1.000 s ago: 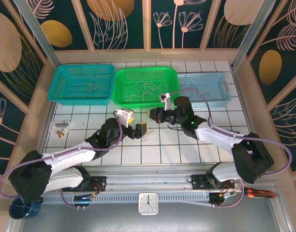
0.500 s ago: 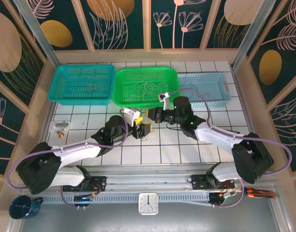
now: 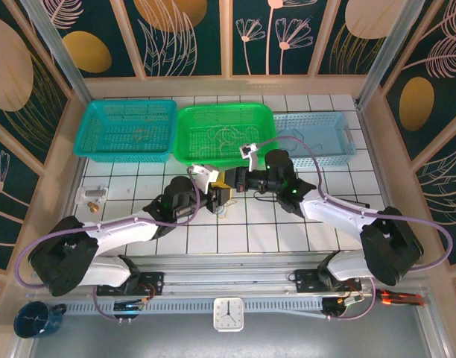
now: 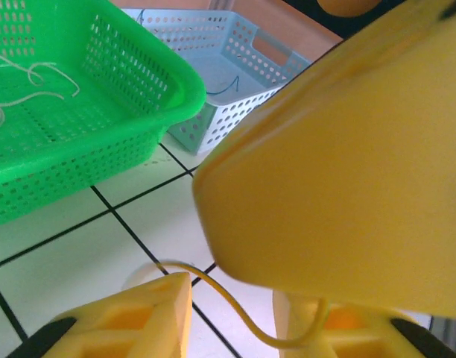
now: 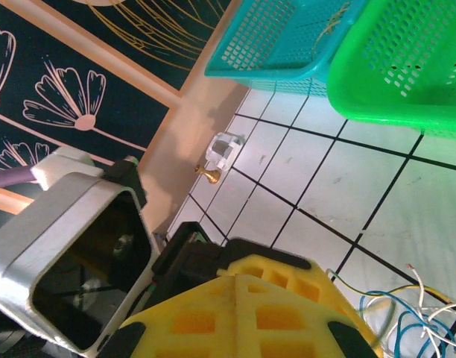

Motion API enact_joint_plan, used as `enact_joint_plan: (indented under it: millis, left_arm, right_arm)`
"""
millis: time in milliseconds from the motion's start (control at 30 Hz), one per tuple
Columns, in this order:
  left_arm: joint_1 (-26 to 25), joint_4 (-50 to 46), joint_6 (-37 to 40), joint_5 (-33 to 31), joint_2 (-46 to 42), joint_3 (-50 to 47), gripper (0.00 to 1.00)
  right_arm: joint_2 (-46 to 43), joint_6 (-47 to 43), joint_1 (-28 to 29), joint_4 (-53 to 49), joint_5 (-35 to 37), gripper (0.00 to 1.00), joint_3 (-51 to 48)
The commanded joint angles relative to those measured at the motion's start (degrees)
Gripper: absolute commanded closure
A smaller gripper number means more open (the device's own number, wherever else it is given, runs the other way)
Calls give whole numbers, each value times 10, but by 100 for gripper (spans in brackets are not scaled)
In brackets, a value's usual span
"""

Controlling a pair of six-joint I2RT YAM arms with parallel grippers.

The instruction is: Untangle the cables

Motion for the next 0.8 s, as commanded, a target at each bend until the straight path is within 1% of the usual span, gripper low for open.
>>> enact_joint_plan:
  millis: [0, 133, 433, 500, 667, 733, 767]
  left_arm:
    - [3, 35, 4, 8, 2, 13, 80]
    - [3, 37, 4, 5, 0, 12, 100]
    - [3, 51, -2, -9, -13, -6, 100]
    - [2, 56, -5, -15, -18, -12, 100]
    - [3, 68, -16, -33, -34, -26, 100]
    - [2, 71, -22, -39, -40, -27, 100]
    - [3, 70, -25, -42, -42, -27, 100]
  right_arm:
    - [-14, 5, 5, 22, -11, 100, 22]
    - [-14, 8, 6, 26, -13, 100, 22]
    - [-15, 7, 4, 25, -4, 100, 27]
    - [-19, 7, 0, 24, 1, 92, 28]
    - [-38, 4, -16, 20, 14, 61, 23]
    - [-50, 1, -22, 15, 25, 53, 17]
    - [-55, 0, -26, 14, 30, 51, 12]
